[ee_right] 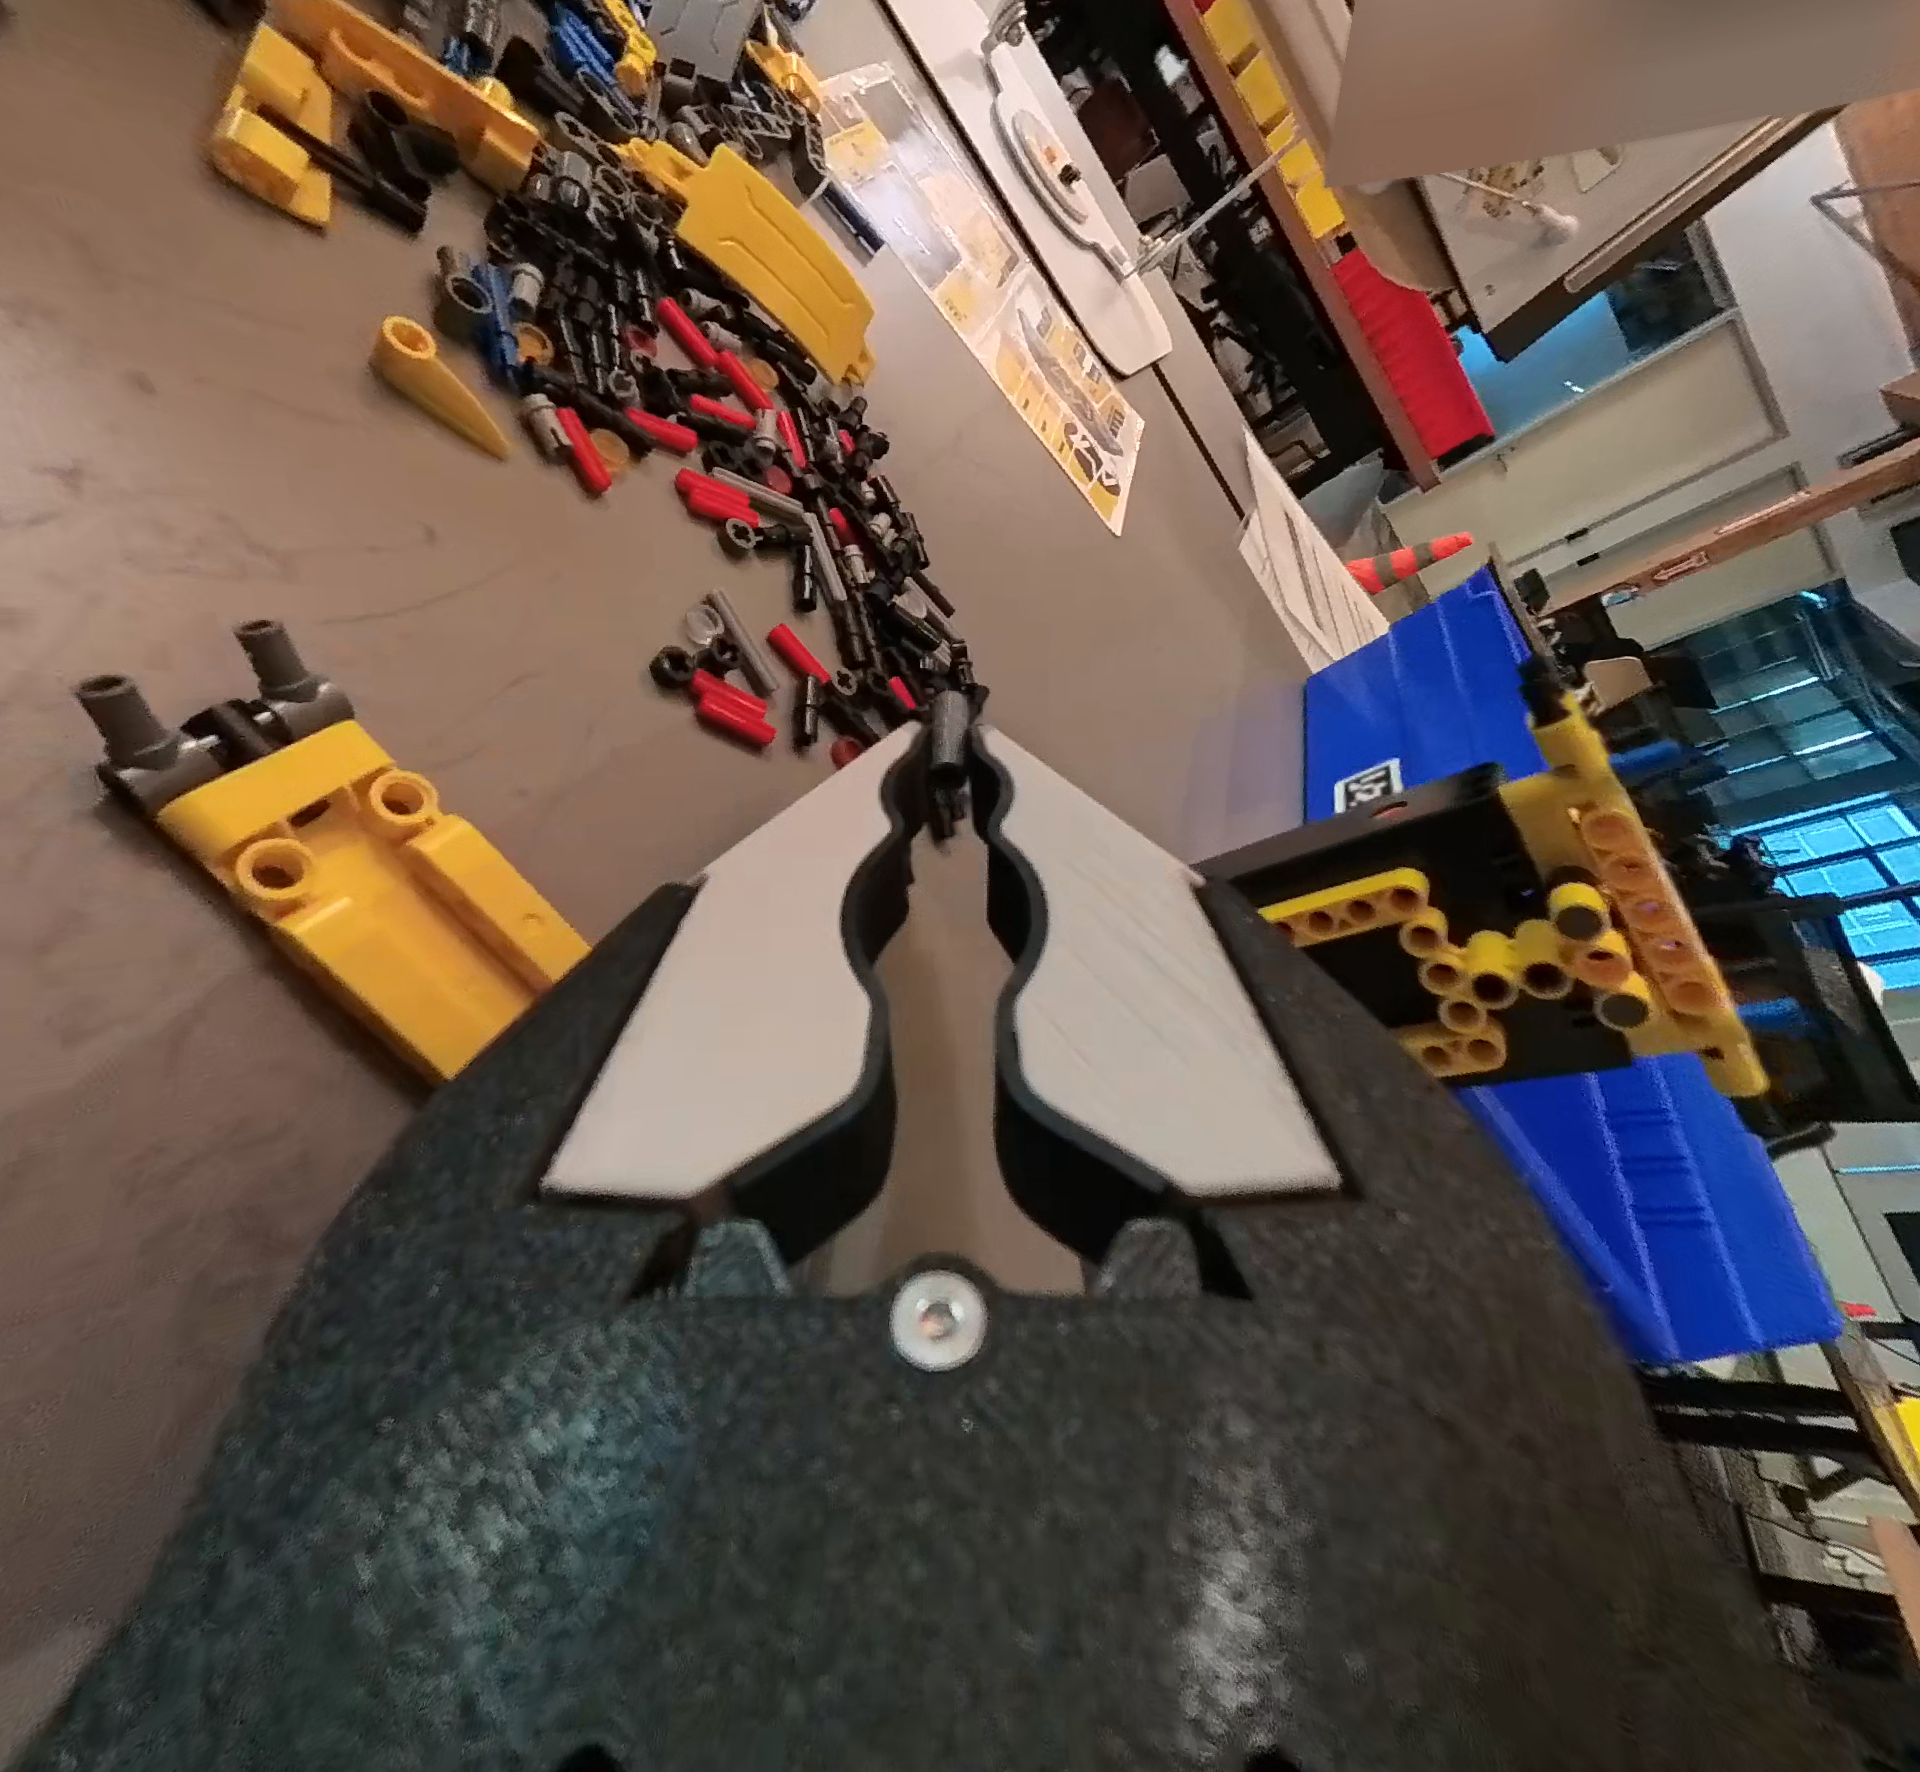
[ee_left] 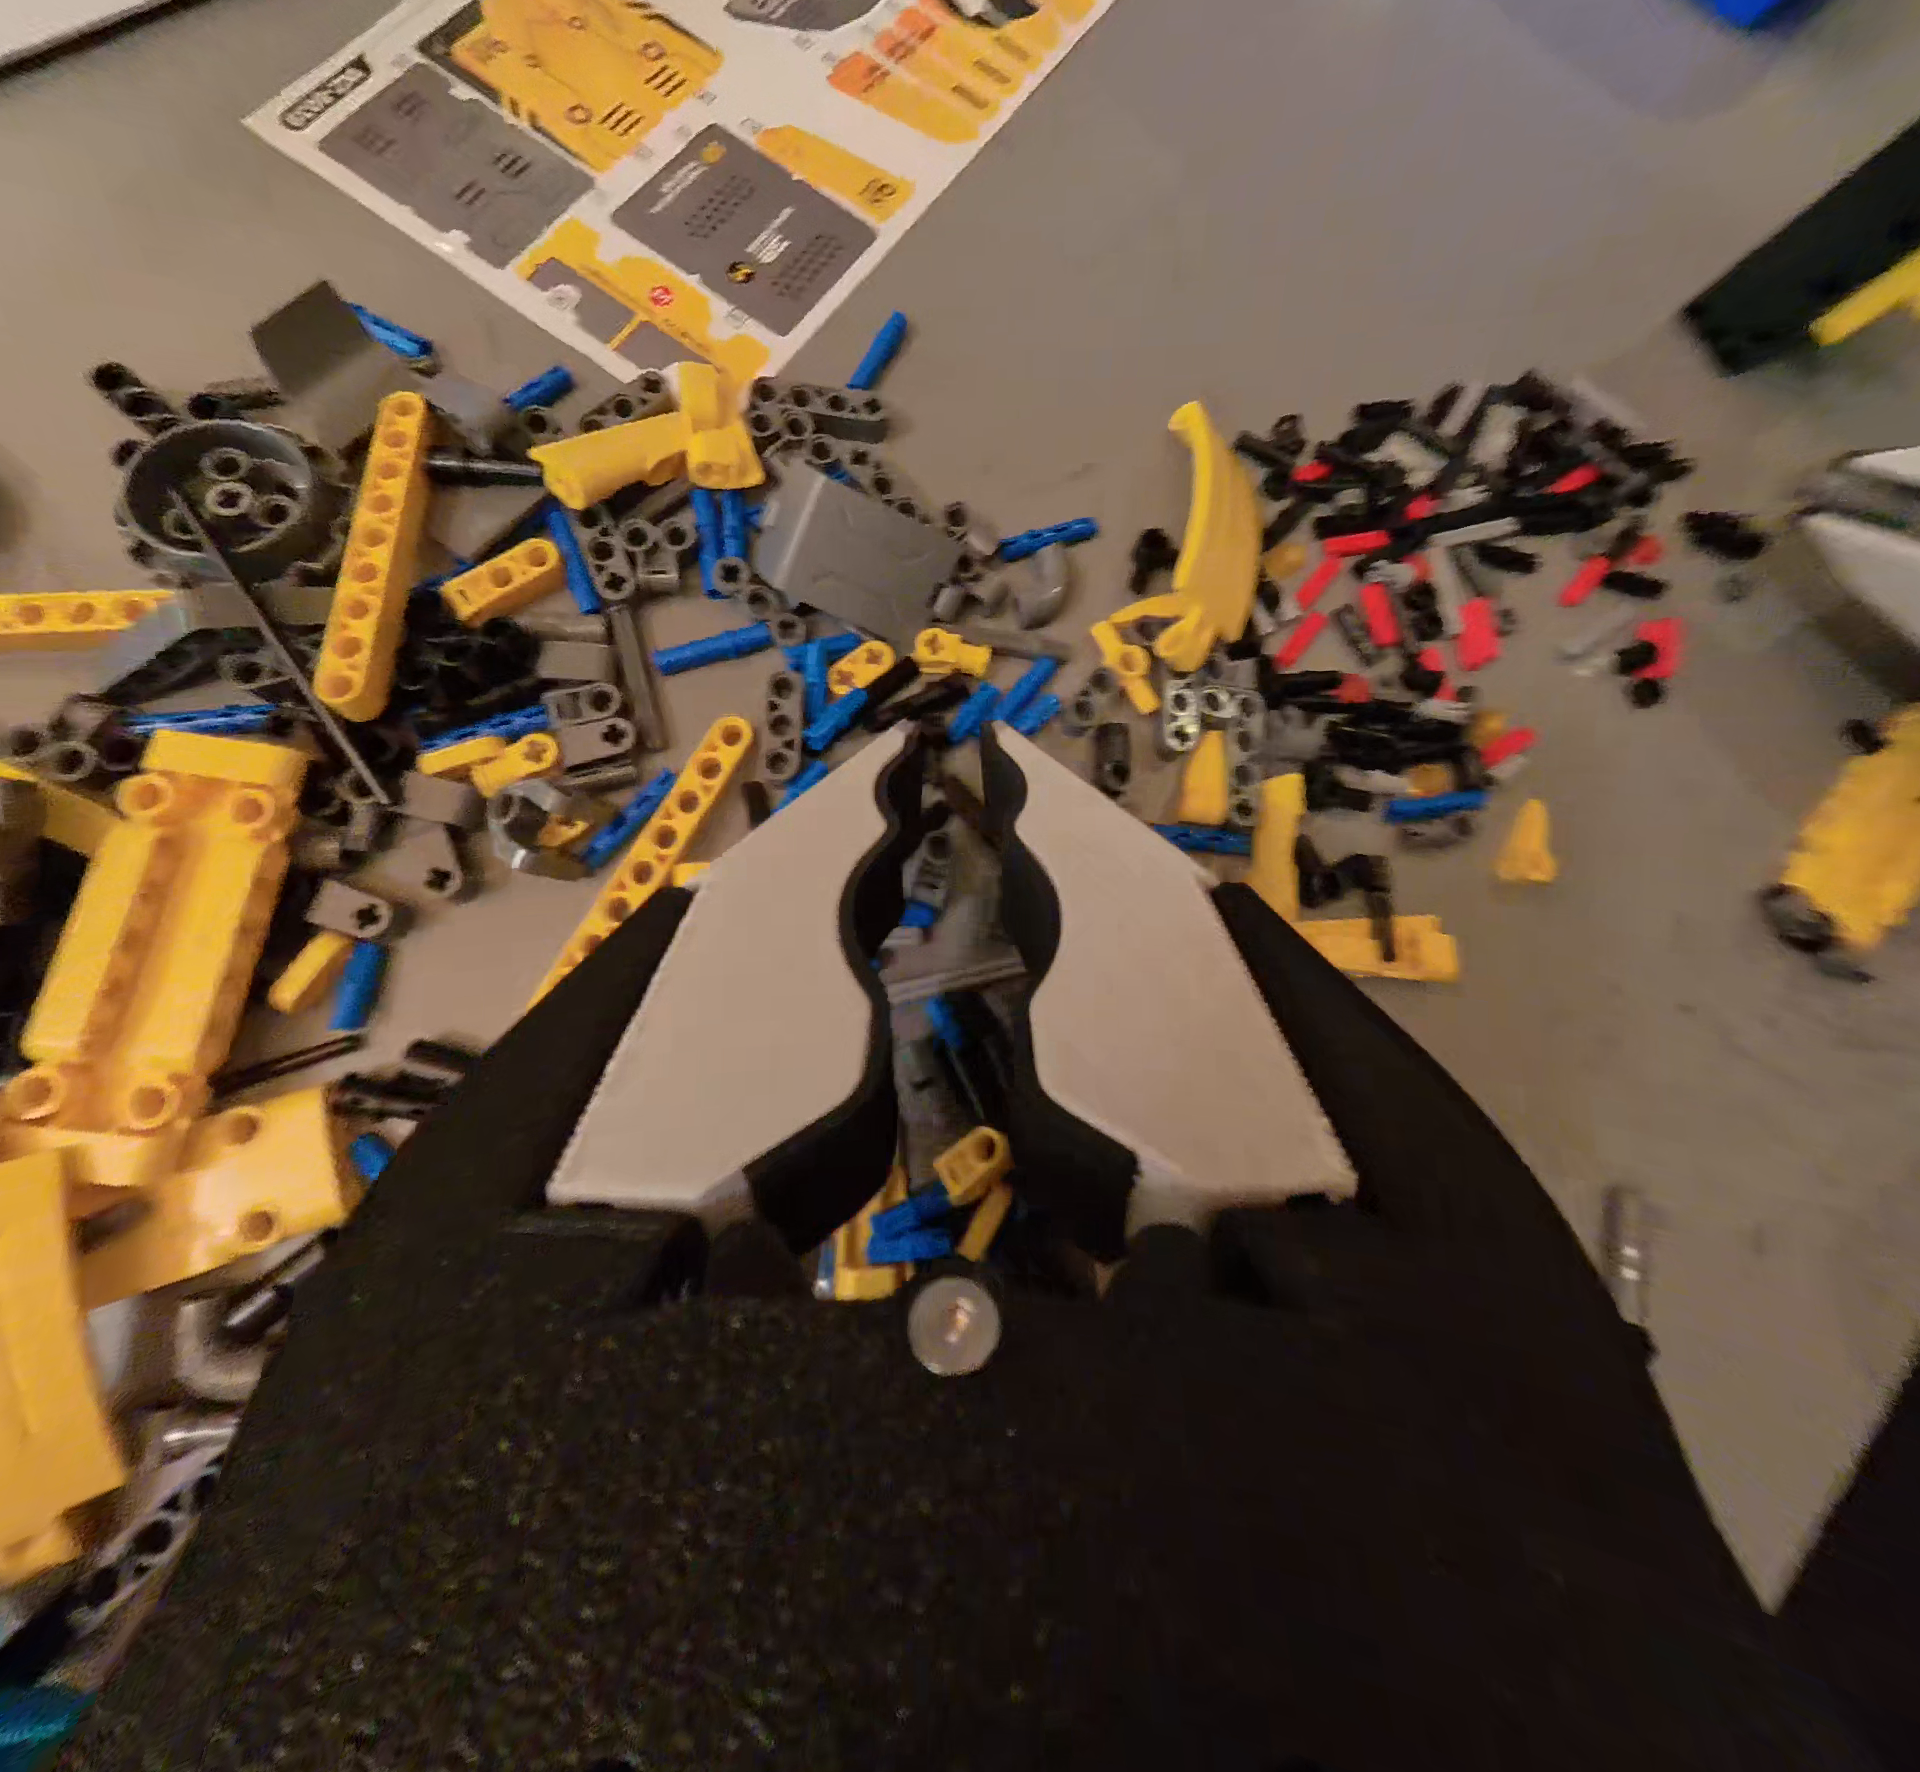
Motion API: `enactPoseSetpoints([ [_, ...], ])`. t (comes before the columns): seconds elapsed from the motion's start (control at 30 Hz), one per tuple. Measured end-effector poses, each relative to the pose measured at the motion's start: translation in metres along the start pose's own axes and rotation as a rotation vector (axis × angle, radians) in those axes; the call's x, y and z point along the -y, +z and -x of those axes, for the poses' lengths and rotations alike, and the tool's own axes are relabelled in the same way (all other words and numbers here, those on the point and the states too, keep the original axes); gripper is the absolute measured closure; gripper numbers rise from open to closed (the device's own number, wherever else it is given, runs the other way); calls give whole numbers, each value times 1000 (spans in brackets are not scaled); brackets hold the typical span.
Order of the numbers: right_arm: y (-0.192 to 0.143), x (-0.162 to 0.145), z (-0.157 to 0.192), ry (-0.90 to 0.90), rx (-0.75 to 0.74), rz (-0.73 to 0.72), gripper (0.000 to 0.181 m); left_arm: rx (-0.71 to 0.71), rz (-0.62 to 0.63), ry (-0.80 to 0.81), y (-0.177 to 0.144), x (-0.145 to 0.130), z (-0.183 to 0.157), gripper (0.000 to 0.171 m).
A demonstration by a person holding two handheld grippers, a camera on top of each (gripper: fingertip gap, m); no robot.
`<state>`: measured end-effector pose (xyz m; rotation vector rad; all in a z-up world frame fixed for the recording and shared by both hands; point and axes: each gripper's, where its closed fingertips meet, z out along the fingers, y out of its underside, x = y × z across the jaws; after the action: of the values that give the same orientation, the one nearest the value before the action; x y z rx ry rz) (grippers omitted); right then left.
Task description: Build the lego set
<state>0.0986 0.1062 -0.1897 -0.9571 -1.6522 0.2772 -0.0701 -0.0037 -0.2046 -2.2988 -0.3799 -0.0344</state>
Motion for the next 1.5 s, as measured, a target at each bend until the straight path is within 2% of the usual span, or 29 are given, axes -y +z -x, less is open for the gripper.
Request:
enactPoseSetpoints([
  [0.17,0,0,1,-10,-2,-1,175,0,79,71,11,-8,-2,162],
  [0.43,-2,2,-1,-10,-16,-13,175,46,117,105,18,-10,7,162],
  [0.63,-2,3,-1,-17,-18,-19,174,61,130,170,20,-7,9,165],
  [0.77,-3,3,-2,-16,-23,-22,174,36,77,166,9,1,3,165],
  [0.9,-4,4,-3,-18,-30,-30,174,-94,-26,97,-17,8,-24,165],
  [0.97,-5,5,-3,-17,-33,-40,175,-242,-68,19,-32,3,-54,165],
  [1.03,-6,6,-4,-15,-35,-50,175,-367,-183,-84,-49,3,-88,165],
  [1.07,-6,7,-4,-9,-34,-58,175,-398,-222,-118,-56,-3,-103,165],
  [1.13,-10,11,-7,26,-23,-94,175,-389,-215,-123,-64,-26,-125,165],
  [1.2,-15,16,-12,90,-13,-146,174,-307,-210,-112,-70,-51,-125,165],
  [1.27,-21,22,-19,164,11,-200,175,-294,-226,-165,-80,-67,-124,165],
  [1.4,-45,54,-15,303,172,-320,175,-254,-225,-247,-85,-93,-118,165],
  [1.5,-74,89,3,447,360,-452,175,-216,-219,-268,-84,-107,-115,165],
])
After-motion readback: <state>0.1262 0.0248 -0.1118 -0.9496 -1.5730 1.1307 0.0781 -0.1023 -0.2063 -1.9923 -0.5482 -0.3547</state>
